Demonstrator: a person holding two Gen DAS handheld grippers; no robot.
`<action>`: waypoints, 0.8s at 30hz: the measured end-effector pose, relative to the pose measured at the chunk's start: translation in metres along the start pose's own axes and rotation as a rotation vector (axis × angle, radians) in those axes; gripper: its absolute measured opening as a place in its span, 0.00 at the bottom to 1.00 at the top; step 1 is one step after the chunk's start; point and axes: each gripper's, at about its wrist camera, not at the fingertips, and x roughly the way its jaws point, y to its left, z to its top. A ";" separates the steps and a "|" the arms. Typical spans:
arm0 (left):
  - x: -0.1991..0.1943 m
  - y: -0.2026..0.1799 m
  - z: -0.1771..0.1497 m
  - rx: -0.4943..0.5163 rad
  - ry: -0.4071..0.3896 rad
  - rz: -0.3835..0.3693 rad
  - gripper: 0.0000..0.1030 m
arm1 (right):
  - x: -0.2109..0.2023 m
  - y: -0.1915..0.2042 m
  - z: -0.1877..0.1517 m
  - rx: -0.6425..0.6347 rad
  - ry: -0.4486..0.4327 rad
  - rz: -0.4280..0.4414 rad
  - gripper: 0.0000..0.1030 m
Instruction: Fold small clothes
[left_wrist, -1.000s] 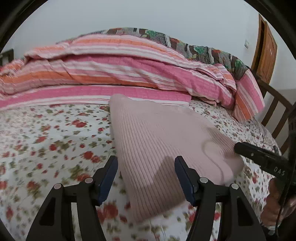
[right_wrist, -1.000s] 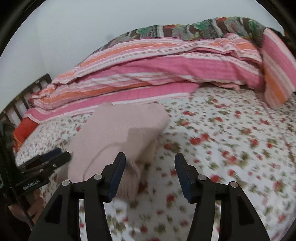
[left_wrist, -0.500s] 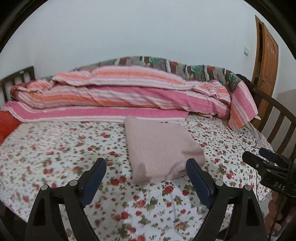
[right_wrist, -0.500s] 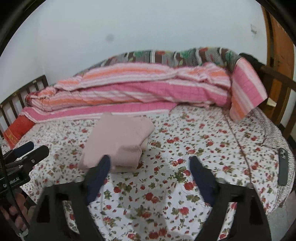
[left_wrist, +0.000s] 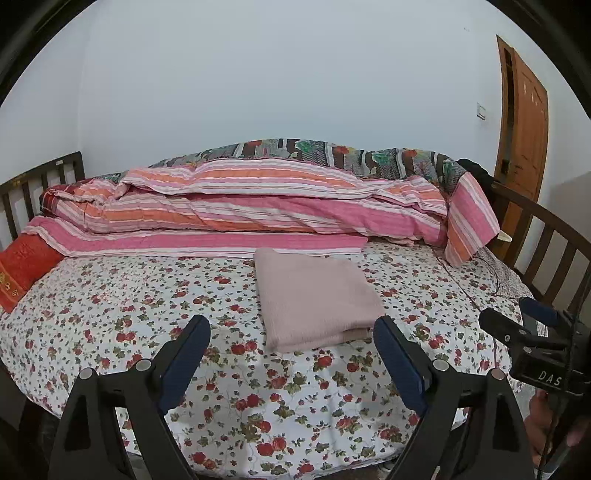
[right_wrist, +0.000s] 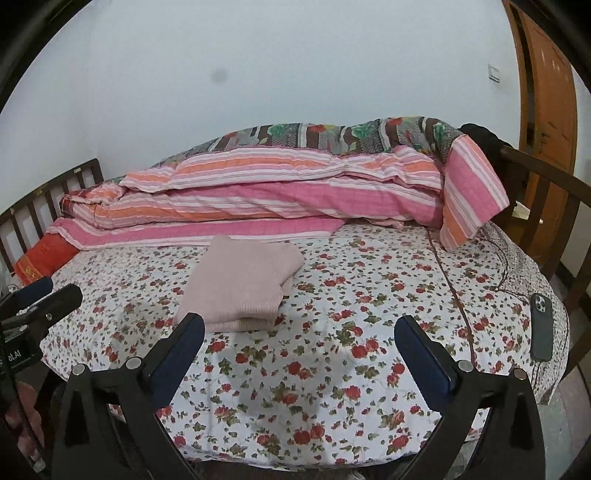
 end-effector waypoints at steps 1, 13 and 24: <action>-0.002 -0.001 -0.001 0.001 -0.001 0.001 0.87 | -0.002 0.000 -0.001 0.000 0.000 -0.001 0.98; -0.008 -0.005 -0.002 0.003 0.000 -0.003 0.87 | -0.008 0.004 -0.008 -0.005 0.007 -0.001 0.98; -0.015 -0.004 -0.002 -0.006 0.002 0.006 0.87 | -0.011 0.006 -0.008 -0.001 0.003 0.006 0.98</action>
